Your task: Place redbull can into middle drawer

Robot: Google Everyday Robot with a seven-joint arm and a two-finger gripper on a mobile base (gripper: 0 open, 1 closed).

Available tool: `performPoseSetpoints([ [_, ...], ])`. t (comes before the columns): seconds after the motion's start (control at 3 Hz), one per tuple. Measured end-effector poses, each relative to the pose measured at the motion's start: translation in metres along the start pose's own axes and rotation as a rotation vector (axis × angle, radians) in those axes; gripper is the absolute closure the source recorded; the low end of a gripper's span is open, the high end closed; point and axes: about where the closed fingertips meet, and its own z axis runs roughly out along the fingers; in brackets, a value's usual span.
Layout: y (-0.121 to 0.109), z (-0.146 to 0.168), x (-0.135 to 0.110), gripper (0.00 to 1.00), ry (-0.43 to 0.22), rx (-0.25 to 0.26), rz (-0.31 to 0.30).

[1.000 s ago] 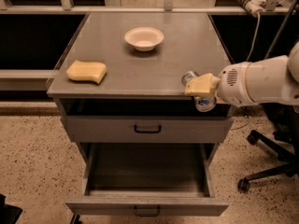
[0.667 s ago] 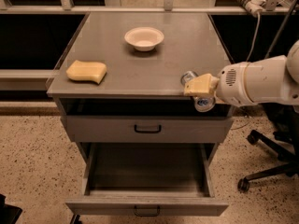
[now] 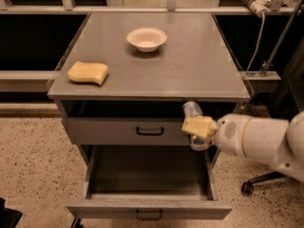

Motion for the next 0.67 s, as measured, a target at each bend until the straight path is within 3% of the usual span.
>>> performPoseSetpoints([
  [0.33, -0.034, 0.007, 0.059, 1.00, -0.035, -0.010, 0.124],
  [0.67, -0.096, 0.010, 0.090, 1.00, -0.079, 0.008, 0.249],
])
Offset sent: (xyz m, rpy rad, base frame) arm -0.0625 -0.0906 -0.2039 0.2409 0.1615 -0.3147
